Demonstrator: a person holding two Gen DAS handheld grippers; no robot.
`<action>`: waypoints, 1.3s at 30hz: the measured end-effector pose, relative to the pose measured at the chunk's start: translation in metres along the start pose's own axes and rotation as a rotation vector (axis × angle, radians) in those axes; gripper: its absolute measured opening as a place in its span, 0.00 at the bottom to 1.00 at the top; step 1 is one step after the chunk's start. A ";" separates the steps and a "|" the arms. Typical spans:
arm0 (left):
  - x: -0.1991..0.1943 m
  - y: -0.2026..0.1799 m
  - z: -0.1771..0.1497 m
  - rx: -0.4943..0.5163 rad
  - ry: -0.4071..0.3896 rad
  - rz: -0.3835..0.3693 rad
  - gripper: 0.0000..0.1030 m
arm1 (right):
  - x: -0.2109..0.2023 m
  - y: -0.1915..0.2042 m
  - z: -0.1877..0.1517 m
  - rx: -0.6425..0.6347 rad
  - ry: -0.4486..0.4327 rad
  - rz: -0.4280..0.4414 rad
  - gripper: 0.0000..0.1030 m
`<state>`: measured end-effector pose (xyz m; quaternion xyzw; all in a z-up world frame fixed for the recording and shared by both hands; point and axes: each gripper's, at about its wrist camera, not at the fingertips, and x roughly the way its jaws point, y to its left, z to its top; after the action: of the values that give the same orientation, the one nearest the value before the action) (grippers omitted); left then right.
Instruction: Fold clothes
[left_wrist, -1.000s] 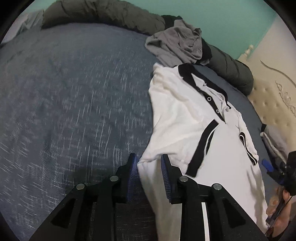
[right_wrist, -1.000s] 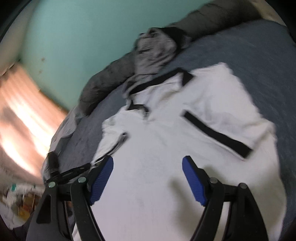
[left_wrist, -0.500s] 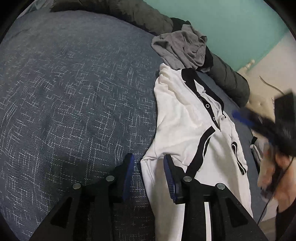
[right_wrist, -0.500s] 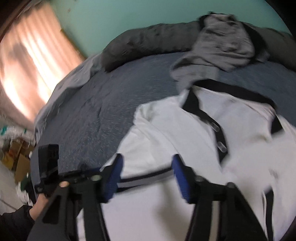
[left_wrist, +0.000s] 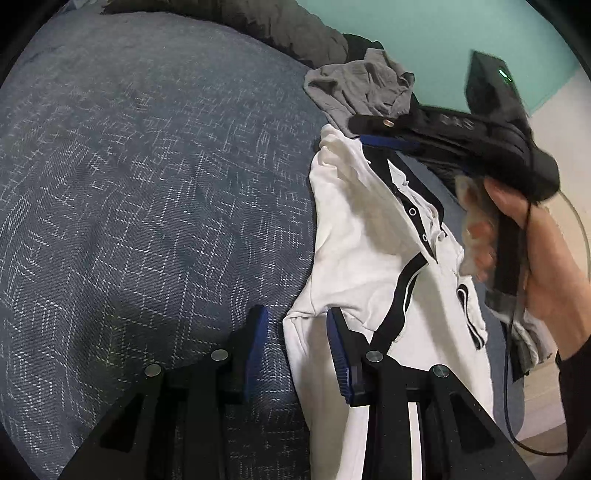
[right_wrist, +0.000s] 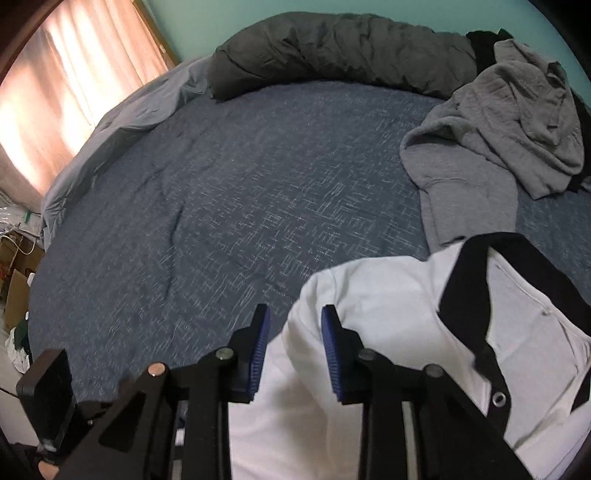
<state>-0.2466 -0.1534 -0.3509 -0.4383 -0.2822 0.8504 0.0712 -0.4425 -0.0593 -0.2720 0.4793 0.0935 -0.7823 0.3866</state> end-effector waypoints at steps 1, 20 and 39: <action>0.000 -0.001 0.000 0.006 -0.002 0.005 0.35 | 0.004 0.001 0.002 -0.005 0.007 -0.003 0.27; 0.003 0.006 0.002 0.003 -0.008 -0.006 0.36 | 0.023 -0.039 0.027 0.090 -0.021 -0.118 0.02; 0.003 0.000 -0.003 0.027 -0.012 0.012 0.36 | 0.047 -0.022 0.034 0.064 0.085 -0.105 0.04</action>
<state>-0.2465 -0.1513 -0.3545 -0.4340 -0.2687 0.8570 0.0704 -0.4920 -0.0855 -0.2976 0.5186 0.1095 -0.7831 0.3252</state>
